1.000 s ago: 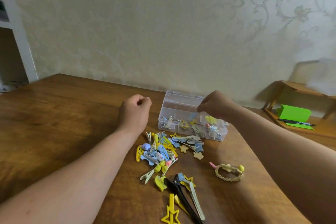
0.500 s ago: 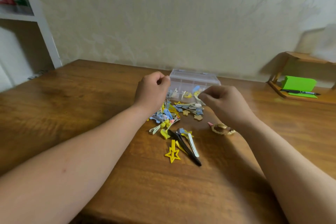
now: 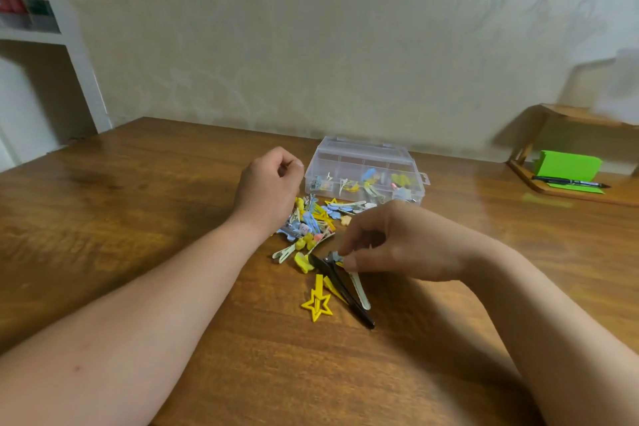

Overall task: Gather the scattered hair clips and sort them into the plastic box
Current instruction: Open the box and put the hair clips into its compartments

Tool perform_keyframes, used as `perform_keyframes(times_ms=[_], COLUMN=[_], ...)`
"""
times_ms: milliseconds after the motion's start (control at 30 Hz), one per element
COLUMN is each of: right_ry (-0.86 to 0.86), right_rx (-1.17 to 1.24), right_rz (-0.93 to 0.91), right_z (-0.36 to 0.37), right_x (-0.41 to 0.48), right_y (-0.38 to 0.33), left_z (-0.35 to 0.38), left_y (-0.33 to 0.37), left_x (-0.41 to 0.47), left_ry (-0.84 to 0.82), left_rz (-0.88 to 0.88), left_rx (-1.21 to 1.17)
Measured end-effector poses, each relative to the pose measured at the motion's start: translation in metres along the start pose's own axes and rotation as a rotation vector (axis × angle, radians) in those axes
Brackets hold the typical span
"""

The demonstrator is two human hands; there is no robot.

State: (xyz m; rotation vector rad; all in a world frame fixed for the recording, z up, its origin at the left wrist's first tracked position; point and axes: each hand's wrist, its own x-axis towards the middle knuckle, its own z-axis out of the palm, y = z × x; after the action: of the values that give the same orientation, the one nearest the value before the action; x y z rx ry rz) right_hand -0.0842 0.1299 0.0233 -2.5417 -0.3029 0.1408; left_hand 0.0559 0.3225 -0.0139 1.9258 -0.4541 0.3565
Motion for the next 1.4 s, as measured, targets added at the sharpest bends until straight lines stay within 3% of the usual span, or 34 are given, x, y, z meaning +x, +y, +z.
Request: perform_keyframes(times_ms=[367,867,1400], right_ry=[-0.007,0.071,0.067], right_rx=[-0.017,0.325,0.569], right_rz=[0.104,0.136,0.16], right_z=[-0.004,-0.013,-0.016], right_x=[0.0,-0.004,-0.005], right_y=[0.008,0.022,0.026], left_z=[-0.001,-0.005,-0.003], left_y=[0.001,0.0,-0.004], left_x=[0.0,0.007,0.009], left_ry=[-0.015,0.029,0.004], left_rz=[-0.028,-0.126,-0.112], left_rx=[-0.014,-0.116,-0.127])
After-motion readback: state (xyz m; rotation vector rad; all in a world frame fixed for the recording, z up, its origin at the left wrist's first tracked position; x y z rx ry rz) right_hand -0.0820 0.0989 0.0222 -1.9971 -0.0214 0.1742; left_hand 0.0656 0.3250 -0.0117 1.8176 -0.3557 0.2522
